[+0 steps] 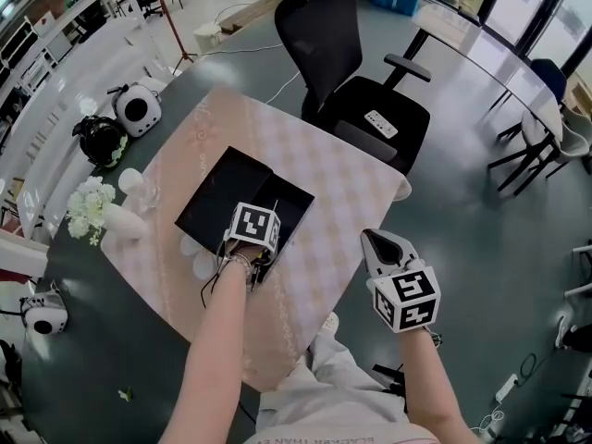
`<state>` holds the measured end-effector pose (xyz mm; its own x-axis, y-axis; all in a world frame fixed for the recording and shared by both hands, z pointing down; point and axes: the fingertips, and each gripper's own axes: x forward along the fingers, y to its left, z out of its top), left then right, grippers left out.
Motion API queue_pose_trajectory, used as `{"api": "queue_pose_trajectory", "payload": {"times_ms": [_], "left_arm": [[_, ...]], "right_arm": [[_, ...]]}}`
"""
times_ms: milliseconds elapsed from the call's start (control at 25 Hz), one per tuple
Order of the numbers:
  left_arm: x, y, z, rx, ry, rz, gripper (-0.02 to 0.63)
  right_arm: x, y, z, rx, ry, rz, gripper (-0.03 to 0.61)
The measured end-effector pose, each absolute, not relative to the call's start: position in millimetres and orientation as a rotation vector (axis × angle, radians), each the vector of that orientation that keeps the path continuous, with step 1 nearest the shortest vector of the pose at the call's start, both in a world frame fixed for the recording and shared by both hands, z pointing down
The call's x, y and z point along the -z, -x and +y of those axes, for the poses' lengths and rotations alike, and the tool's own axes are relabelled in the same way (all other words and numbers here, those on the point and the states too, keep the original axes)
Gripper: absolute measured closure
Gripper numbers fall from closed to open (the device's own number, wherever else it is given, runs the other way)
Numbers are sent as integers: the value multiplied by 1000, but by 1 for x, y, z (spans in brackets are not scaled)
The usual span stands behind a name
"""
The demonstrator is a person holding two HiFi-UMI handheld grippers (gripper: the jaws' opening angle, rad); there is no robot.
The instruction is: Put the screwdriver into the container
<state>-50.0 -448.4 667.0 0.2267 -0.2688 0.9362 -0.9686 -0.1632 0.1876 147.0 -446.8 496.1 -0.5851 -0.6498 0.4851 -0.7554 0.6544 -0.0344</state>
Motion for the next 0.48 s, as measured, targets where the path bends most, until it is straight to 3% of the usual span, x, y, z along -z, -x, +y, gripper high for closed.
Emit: {"api": "queue_pose_trajectory", "payload": {"times_ms": [120,240,480], "left_arm": [[-667,46,-447,-991,-1639,-1154,518],[-660,39,-446,-958,-1674,-1123,391],[-624,49,-449,-913,-1733,-1228,380]], "right_arm": [[-496,-144,-447,-335,-1095,-2446,574],[-492,-139,-445,-326,-1080,-2459,574],[-478,-136,-442,-295,-1088,-2478,574]]}}
